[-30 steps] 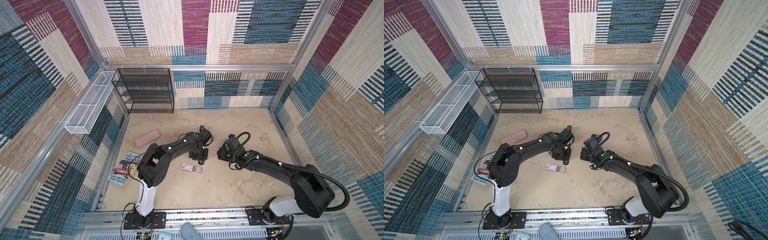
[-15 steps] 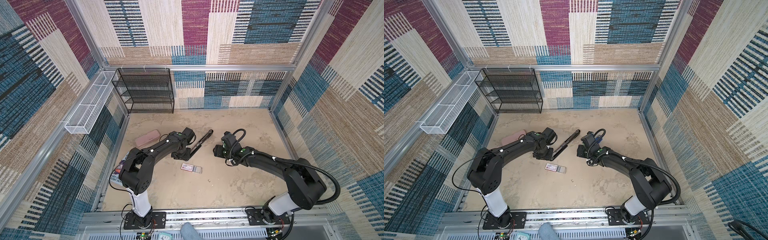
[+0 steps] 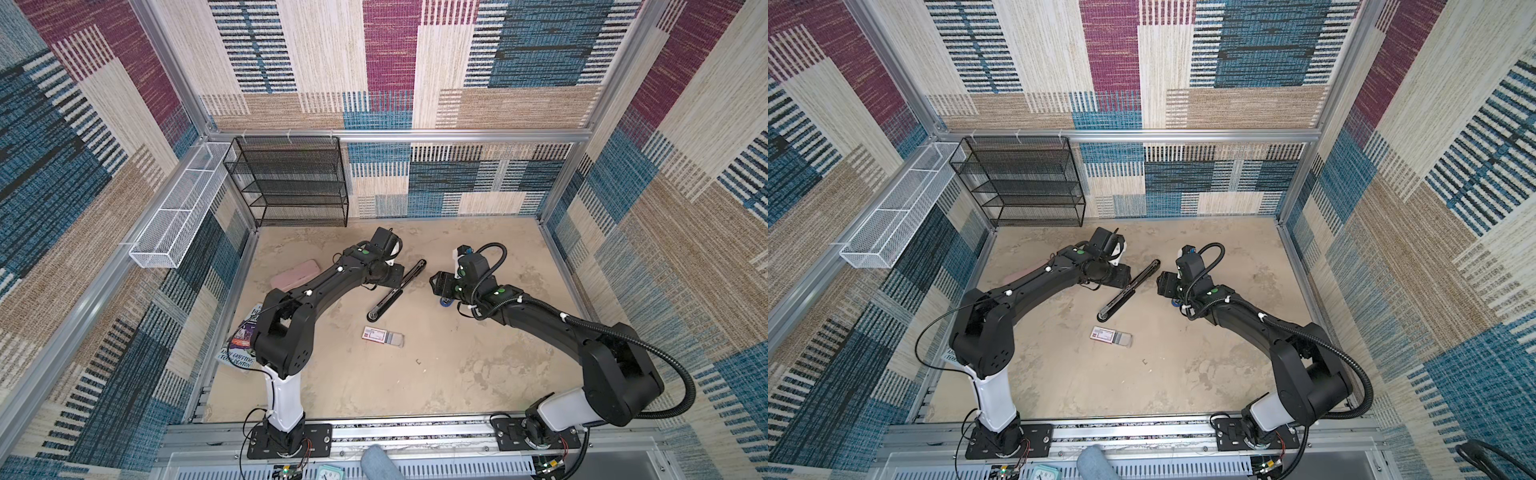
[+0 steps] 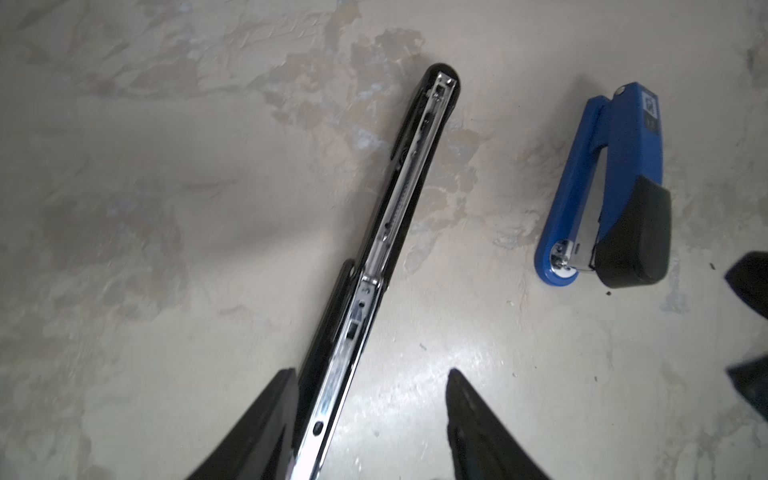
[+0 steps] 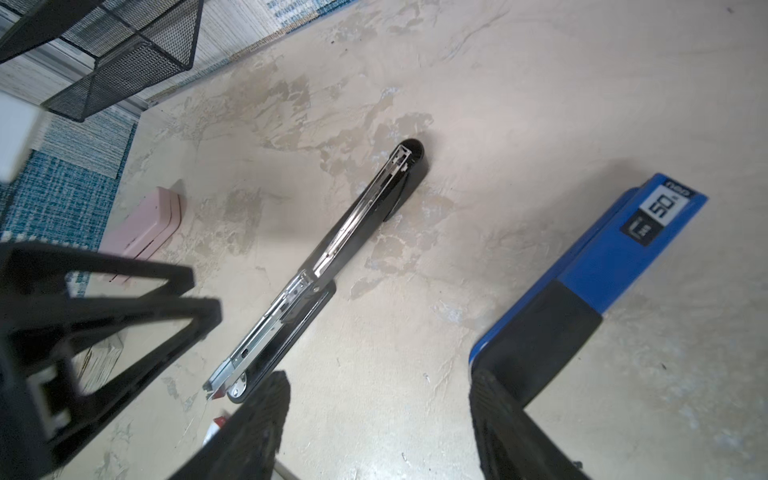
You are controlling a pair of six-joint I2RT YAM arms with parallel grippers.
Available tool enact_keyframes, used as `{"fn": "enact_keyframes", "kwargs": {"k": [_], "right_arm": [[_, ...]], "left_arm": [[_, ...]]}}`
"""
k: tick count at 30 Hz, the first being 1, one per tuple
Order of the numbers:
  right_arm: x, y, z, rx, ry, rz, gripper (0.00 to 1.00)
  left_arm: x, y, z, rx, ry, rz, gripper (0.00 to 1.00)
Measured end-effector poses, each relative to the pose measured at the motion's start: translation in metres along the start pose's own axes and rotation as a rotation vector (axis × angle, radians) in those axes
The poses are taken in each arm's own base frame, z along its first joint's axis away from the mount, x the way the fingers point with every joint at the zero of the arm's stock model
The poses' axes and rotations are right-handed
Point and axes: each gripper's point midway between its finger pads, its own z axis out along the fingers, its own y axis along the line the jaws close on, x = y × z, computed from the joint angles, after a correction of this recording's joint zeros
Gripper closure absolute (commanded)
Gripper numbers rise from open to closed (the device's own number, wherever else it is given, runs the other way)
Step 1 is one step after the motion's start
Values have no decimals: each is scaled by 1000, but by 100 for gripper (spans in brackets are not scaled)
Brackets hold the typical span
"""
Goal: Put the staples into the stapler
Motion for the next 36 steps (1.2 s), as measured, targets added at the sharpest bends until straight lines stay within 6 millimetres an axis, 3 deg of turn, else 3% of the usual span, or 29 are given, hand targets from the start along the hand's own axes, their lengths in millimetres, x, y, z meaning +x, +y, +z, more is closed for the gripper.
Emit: {"fn": "enact_keyframes", "kwargs": {"k": [6, 10, 15, 20, 27, 36], "right_arm": [[6, -12, -2, -2, 15, 14, 28], [8, -14, -2, -5, 24, 13, 28], [8, -20, 1, 2, 29, 20, 28], [5, -30, 13, 0, 53, 50, 28], [-32, -33, 41, -88, 1, 130, 27], [-65, -28, 92, -271, 10, 268, 26]], "left_arm": [[-19, -7, 49, 24, 24, 104, 39], [-13, -7, 77, 17, 74, 159, 40], [0, -16, 92, 14, 123, 226, 48], [8, -15, 99, -4, 145, 260, 65], [9, -11, 98, -26, 143, 299, 87], [28, -1, 73, -56, 119, 322, 90]]}}
